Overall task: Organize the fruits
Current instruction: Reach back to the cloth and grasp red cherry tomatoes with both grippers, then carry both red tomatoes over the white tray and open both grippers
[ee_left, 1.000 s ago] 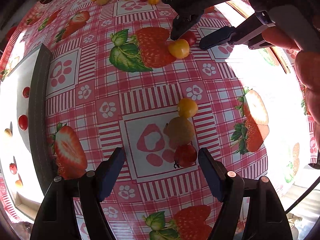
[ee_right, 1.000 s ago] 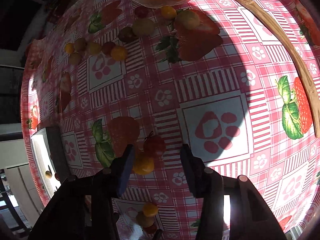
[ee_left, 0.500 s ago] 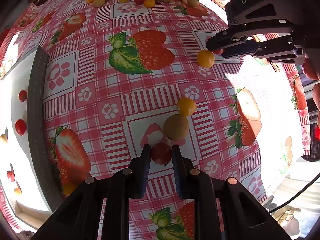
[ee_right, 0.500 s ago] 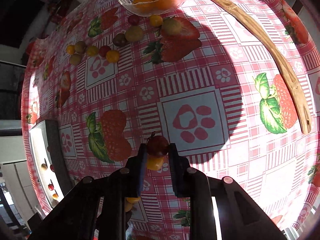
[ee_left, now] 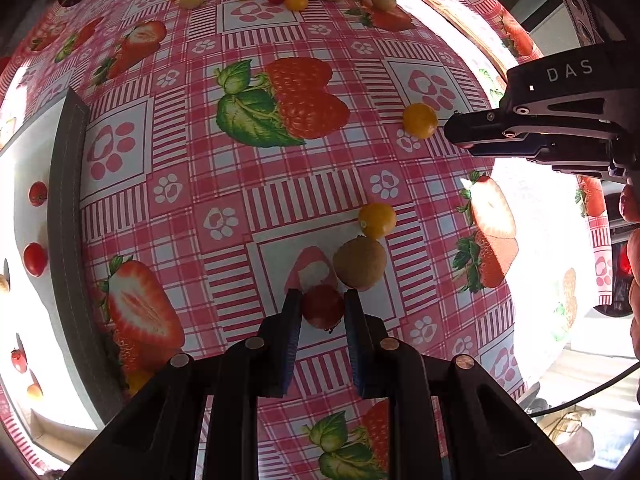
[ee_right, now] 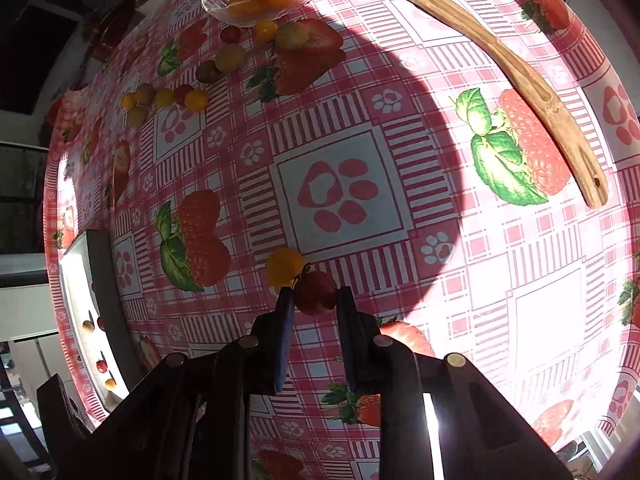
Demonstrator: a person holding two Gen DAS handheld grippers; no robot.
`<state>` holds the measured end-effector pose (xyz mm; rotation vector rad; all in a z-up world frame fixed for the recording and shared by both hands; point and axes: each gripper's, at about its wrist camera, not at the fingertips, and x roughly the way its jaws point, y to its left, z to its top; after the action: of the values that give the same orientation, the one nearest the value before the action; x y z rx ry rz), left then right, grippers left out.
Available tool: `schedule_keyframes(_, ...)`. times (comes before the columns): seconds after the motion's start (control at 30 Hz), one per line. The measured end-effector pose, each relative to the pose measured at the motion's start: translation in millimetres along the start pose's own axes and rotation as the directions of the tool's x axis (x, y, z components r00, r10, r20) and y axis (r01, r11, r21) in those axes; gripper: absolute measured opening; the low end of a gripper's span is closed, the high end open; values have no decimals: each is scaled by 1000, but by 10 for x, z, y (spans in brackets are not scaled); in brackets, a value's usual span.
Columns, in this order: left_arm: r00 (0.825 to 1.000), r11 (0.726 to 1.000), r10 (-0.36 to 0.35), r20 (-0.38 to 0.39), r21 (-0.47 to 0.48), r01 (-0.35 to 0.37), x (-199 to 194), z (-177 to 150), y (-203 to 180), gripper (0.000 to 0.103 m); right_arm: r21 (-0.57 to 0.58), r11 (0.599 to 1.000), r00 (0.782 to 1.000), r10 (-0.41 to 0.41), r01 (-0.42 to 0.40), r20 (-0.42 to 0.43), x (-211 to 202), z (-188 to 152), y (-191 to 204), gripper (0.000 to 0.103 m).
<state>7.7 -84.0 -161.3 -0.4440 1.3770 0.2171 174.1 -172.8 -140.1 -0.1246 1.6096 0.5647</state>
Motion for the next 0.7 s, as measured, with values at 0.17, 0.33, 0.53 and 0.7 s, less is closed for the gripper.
schedule_keyframes(0.17,1000,1000,-16,7,-11,16,-91,67,13,24,-14,1000,1000,-2,2,-1,-25,-48,21,24)
schedule_keyframes(0.33,999,999,-30,41,-22,31,-274,131,114,24,-72,997,1000,-16,16,-4,-76,-137,139,24)
schedule_keyframes(0.53,998,999,-46,32,-17,47,-204,145,206,24,-105,994,999,-29,26,-24,-67,-238,260,24)
schedule_keyframes(0.7,1000,1000,-16,19,7,16,-52,46,110,24,-114,993,998,-46,42,-32,-70,-290,283,24)
